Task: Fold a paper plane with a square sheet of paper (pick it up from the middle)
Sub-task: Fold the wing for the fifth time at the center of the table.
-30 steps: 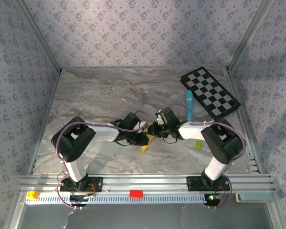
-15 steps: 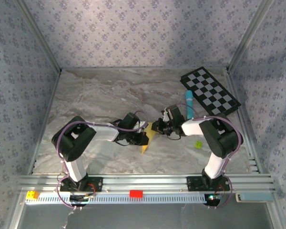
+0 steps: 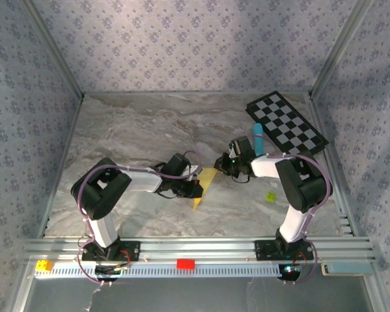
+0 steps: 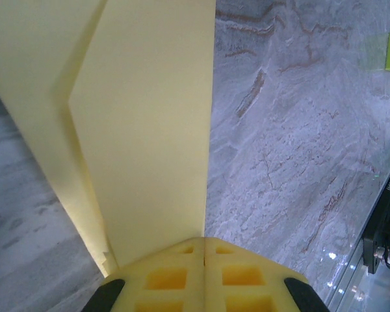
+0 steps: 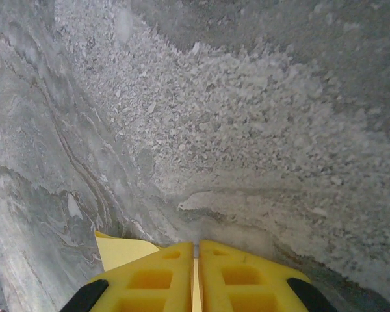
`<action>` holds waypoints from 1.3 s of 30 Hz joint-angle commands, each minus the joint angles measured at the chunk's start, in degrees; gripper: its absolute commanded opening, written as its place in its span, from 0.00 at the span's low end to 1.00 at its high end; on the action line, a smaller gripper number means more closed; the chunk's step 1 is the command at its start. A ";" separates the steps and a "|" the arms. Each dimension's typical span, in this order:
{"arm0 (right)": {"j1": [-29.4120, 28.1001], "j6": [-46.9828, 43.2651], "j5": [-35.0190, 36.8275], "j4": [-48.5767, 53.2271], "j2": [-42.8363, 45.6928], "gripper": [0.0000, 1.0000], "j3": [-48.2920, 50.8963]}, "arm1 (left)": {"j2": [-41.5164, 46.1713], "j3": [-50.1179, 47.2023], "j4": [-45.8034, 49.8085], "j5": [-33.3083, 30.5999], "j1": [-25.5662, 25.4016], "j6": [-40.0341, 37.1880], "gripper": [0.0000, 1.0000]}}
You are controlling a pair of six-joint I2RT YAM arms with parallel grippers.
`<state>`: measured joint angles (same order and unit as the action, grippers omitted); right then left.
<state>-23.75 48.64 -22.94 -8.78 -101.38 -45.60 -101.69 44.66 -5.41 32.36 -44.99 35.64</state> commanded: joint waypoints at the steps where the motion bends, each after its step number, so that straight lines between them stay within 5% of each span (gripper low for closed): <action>1: 2.01 -0.32 6.76 3.42 -1.69 0.13 -1.13 | -3.69 -2.92 8.94 -2.17 -0.64 -0.44 0.00; 14: -1.23 -5.02 2.28 1.74 11.69 0.16 1.89 | -3.01 -2.74 8.24 -2.30 -0.63 0.04 0.00; 21: -7.04 -5.10 -0.36 0.30 7.54 0.13 2.93 | -2.37 -2.82 7.26 -2.03 -0.70 0.84 0.00; 39: -7.28 -4.14 2.99 2.05 0.04 0.06 3.79 | 3.71 6.62 9.94 -0.14 0.48 2.18 0.06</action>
<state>-30.79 44.73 -22.35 -9.52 -99.04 -42.74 -98.94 47.86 2.22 32.10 -44.97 37.63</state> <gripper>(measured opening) 0.065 0.055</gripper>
